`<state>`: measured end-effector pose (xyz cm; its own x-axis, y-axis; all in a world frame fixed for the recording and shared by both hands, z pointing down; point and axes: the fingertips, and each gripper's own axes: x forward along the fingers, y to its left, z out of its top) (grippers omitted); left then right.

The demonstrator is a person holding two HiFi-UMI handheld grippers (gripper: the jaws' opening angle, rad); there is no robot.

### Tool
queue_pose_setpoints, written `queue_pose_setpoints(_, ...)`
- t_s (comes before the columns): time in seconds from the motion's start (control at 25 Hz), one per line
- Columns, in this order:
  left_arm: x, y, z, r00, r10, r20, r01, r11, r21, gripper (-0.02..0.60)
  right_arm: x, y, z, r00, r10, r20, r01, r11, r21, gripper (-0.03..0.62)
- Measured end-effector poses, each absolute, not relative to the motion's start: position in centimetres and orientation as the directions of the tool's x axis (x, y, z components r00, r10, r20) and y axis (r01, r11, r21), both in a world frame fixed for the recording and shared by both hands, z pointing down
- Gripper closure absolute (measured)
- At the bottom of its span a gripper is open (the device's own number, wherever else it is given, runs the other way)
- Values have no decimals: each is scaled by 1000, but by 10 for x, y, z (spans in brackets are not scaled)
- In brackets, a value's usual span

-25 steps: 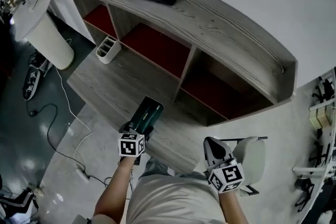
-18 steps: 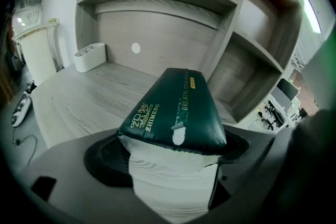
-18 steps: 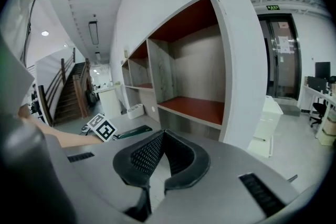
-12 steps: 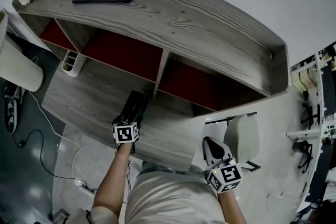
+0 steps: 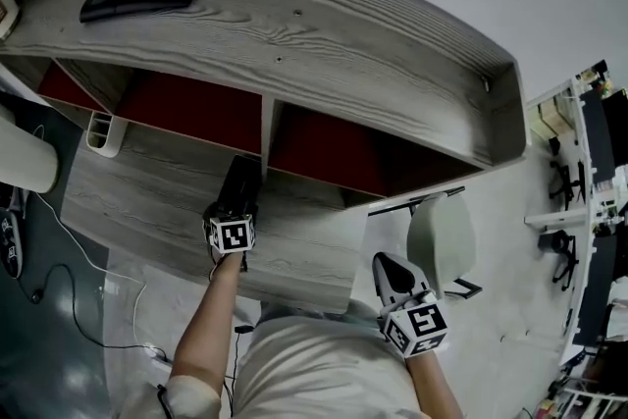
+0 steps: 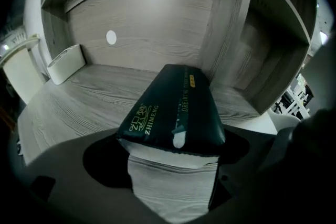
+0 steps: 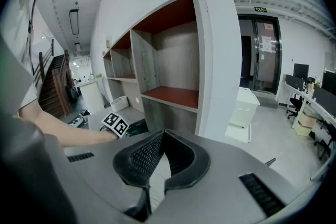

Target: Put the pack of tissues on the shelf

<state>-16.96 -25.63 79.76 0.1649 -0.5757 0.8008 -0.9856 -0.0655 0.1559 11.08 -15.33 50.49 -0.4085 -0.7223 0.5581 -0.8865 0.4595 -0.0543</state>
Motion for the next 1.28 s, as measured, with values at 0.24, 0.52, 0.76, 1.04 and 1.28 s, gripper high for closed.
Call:
queue_pose_setpoints(0.24,-158,-260,818,139,-541,829,-986,-156,64,115,117,-153,505,-399,-719,569,-890,453,-51,566)
queue_pose_setpoints(0.52,-165,-242,811,106,-534,839,-971,-237,-28,114,118,-153,511,-403,-700,589,-883,466,-51,566)
queue_pose_setpoints(0.76,-179,-222,806,99,-529,843,-970,-239,-36,114,114,-154,515,-415,-687,596,-876,479,-57,566)
queue_pose_setpoints(1.04,-180,-219,811,90,-511,855,-947,-311,-86,135,117,-152,517,-408,-687,602,-880,471,-58,566)
queue_pose_setpoints(1.28,-178,-247,815,69,-522,850,-941,-318,-119,143,122,-148,516,-384,-699,603,-892,449,-48,566)
